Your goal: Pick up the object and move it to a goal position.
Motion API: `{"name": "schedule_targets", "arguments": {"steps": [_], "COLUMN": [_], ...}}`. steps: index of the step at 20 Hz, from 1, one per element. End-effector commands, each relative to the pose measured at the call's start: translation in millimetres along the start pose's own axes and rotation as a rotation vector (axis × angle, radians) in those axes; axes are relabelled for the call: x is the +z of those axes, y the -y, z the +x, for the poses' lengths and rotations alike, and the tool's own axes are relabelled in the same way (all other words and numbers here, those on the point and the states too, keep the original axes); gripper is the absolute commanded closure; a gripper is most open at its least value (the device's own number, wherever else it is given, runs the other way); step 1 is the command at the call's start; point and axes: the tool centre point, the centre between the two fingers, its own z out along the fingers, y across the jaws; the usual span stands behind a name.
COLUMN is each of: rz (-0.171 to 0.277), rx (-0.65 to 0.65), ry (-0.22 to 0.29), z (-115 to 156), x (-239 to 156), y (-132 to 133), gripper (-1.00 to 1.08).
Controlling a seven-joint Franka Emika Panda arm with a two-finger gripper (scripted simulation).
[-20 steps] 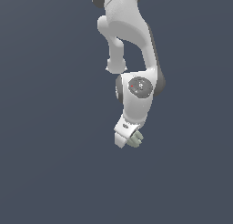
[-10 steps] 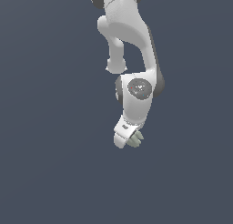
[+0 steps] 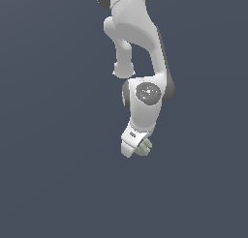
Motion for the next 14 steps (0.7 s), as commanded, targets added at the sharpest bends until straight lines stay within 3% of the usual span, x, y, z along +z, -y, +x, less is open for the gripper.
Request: {"name": "schedule_targets", "arguments": {"steps": [1,14], "rz": [-0.005,-0.058], "rx": [-0.007,-0.114], "ry": [-0.005,-0.073], "z": [-2.7,-39.1], "x": [-4.2,-56.6], "y": [-3.1,-40.1], "gripper": [1.08,1.08]}}
